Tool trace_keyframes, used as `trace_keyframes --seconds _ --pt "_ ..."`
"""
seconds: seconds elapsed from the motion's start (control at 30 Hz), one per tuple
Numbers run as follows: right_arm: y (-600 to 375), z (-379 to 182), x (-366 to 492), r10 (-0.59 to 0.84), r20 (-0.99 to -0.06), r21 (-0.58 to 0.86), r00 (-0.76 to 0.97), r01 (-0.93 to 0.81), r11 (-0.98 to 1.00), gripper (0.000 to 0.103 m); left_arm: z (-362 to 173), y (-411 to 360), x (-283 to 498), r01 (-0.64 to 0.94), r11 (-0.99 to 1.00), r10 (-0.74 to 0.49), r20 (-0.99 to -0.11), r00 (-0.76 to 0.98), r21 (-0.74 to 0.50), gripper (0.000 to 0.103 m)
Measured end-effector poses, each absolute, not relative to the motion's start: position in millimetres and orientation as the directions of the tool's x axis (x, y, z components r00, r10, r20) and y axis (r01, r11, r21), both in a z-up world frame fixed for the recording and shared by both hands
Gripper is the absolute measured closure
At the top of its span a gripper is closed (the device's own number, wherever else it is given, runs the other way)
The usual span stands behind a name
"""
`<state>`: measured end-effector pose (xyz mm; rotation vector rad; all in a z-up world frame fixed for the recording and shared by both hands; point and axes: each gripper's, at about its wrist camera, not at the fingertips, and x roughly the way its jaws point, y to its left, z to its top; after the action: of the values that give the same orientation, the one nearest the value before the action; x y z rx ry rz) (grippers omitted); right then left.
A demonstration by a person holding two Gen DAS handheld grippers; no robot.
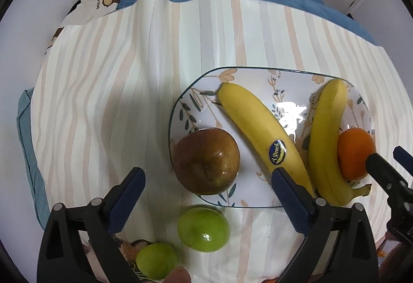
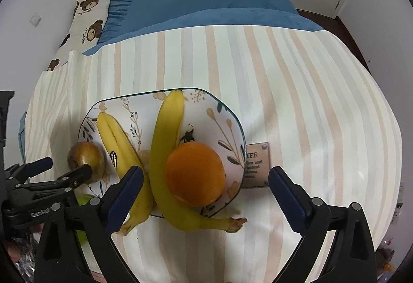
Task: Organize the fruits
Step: 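Move both tools back toward the remaining fruit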
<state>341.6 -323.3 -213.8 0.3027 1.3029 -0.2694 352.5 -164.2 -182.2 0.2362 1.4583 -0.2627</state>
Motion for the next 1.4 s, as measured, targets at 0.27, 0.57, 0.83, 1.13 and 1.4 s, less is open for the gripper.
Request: trace_keyframes --seconds 0.27,0.57,0.83,1.13,1.4 --pt "-319.0 -198.9 328.1 -0.071 -0.962 0.030 0.263 0.362 0.932 0.004 -159.1 -166.6 332.8 0.309 0.951 -0.067 -0.985 0.160 -0.014 0.001" --pt "-312.4 -166.0 305.7 -0.089 -0.941 0.037 0.327 0.360 0.932 0.004 -122.1 -164.7 303.4 0.313 0.950 -0.078 -0.960 0.268 0.010 0.001" --pt "-301.4 -130.9 274.9 -0.111 -0.910 0.038 0.400 0.347 0.937 0.004 -92.6 -155.3 275.7 0.331 0.944 -0.109 -0.937 0.332 0.008 0.001" --pt "-285.4 -94.0 232.7 -0.119 -0.875 0.045 0.469 0.324 0.945 0.004 -55.2 -143.6 235.7 0.329 0.944 -0.134 -0.903 0.409 0.009 0.001" --pt "-275.9 -58.1 194.3 -0.106 -0.839 0.080 0.533 0.315 0.946 0.004 -28.7 -133.6 201.9 0.333 0.943 -0.157 -0.879 0.449 0.002 0.001"
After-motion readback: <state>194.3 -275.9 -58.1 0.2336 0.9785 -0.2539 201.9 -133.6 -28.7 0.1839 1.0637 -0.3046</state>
